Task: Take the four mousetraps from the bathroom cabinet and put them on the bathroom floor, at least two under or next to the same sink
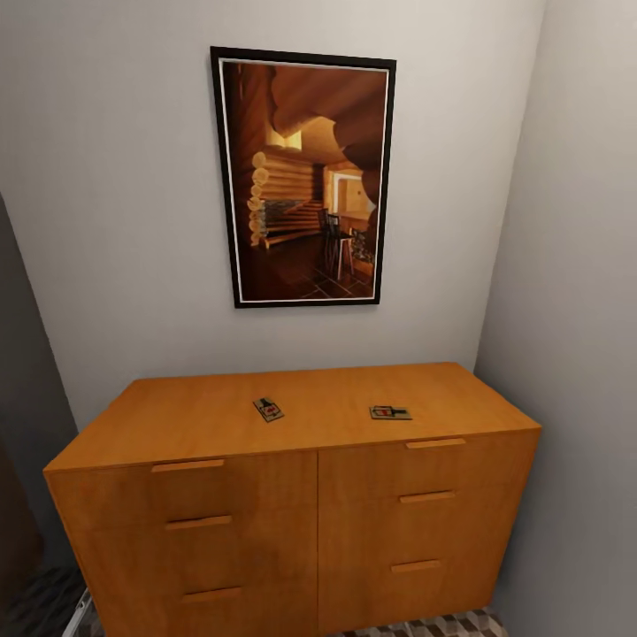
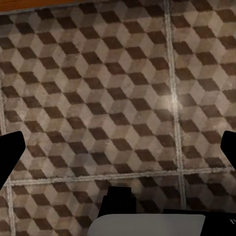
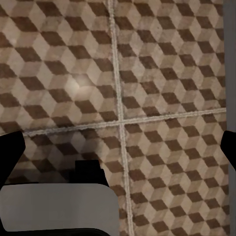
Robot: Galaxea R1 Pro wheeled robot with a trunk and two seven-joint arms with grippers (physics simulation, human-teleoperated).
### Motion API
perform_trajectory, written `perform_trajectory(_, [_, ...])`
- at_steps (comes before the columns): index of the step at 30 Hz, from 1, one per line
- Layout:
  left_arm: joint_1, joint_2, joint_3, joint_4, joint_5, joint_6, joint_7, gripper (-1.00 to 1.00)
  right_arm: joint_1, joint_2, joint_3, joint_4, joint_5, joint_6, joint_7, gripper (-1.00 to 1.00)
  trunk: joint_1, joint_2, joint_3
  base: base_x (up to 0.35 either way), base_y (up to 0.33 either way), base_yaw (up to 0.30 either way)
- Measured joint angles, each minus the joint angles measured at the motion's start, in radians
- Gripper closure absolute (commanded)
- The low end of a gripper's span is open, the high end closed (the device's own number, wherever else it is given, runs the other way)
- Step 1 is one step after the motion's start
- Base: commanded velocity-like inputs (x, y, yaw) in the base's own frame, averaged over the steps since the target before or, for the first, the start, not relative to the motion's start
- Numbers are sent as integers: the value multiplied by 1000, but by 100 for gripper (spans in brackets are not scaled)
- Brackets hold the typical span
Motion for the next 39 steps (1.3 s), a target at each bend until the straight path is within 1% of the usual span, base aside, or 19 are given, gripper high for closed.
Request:
perform_trajectory(18, [0,0,0,0,0,0,0,-100,0,0,1,0,0,0,0,-100,0,0,0,0,-18,0])
perform_trajectory(39, [0,1,0,0,0,0,0,-100,0,0,2,0,0,0,0,-100,0,0,0,0,-186,0])
